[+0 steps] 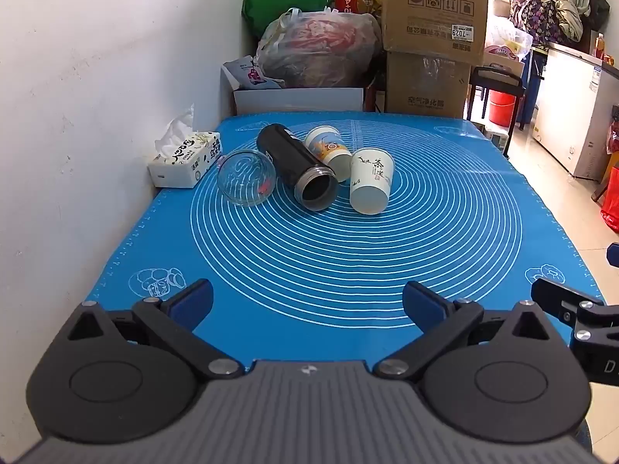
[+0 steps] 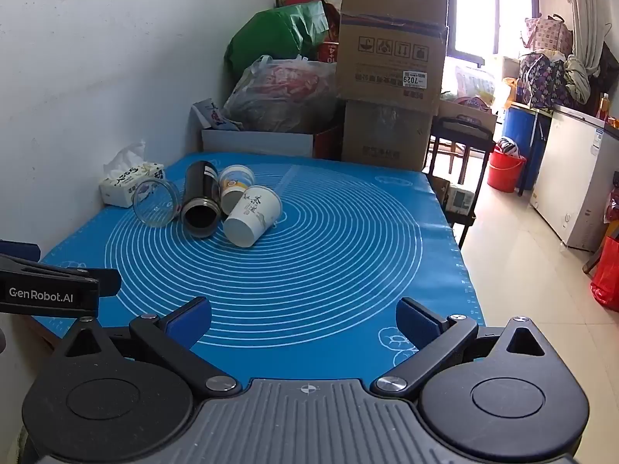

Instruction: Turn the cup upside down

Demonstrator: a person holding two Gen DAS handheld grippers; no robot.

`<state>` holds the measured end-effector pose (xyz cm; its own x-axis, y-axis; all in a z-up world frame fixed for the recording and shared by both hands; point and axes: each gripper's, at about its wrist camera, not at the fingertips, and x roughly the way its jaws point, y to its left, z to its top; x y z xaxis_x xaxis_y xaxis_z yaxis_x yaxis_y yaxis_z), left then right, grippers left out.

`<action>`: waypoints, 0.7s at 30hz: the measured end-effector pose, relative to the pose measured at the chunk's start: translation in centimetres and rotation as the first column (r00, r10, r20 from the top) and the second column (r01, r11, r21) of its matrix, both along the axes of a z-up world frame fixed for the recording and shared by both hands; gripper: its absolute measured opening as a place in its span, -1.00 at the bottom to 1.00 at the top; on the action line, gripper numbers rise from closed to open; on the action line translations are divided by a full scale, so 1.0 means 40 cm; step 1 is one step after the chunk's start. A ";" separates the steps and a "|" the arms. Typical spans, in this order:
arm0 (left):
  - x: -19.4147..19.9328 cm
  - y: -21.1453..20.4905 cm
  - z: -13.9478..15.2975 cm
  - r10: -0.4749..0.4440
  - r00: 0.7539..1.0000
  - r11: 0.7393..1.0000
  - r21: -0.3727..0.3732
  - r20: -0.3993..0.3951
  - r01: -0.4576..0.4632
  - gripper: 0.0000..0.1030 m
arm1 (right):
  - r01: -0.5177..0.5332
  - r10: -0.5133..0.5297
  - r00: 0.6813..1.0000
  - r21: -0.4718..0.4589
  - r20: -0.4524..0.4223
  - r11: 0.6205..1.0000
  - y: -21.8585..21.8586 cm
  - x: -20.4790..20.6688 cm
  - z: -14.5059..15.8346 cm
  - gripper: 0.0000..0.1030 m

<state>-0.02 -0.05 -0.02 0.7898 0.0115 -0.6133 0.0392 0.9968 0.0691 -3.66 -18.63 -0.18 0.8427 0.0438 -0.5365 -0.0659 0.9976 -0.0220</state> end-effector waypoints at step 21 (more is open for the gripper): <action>0.000 -0.003 -0.005 -0.004 1.000 1.000 -0.001 -0.012 0.004 0.99 | 0.010 -0.010 1.000 -0.021 -0.010 1.000 0.000 0.007 -0.001 0.99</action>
<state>-0.01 -0.18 -0.22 0.7824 0.0083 -0.6227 0.0437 0.9967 0.0681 -3.40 -18.61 -0.23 0.8379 0.0240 -0.5454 -0.0559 0.9976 -0.0420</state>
